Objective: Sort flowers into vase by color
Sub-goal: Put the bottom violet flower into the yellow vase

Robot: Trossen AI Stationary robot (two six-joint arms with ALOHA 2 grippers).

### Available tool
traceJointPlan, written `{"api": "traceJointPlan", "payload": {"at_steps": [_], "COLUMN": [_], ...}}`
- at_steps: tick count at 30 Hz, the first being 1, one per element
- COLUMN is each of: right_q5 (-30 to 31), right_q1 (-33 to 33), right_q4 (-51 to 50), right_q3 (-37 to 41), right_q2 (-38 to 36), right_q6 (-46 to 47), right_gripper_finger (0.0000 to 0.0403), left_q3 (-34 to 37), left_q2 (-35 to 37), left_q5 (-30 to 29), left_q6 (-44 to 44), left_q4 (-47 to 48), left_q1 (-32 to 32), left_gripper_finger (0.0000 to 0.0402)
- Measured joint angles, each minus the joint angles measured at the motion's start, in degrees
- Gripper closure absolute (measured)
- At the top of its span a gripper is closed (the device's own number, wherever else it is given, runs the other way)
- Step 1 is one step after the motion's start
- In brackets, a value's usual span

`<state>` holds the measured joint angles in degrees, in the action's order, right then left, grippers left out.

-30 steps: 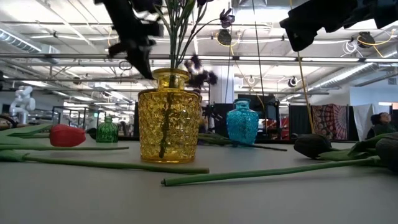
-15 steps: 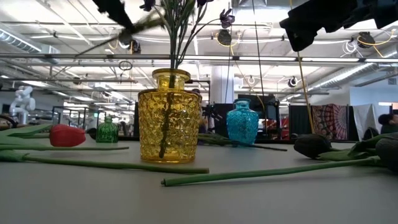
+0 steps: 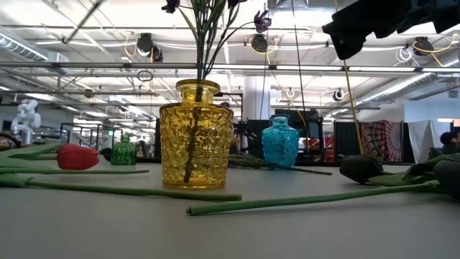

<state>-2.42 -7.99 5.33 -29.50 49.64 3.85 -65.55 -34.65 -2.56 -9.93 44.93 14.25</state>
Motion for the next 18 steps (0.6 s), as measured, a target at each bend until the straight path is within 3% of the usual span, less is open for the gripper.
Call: {"api": "traceJointPlan", "payload": {"at_steps": [5, 18], "right_q5": [2.9, 2.9], "right_q1": [0.0, 0.0], "right_q4": [0.0, -0.1], "right_q3": [0.0, 0.0], "right_q2": [0.0, 0.0], "right_q6": [0.0, 0.0], "right_gripper_finger": [0.0300, 0.0300], "left_q3": [7.4, 29.0], "left_q2": [6.5, 18.1], "left_q5": [6.1, 10.4], "left_q6": [4.2, 9.6], "left_q4": [-3.4, -23.2], "left_q1": [-1.6, -5.1], "left_gripper_finger": [0.0399, 0.0399]}}
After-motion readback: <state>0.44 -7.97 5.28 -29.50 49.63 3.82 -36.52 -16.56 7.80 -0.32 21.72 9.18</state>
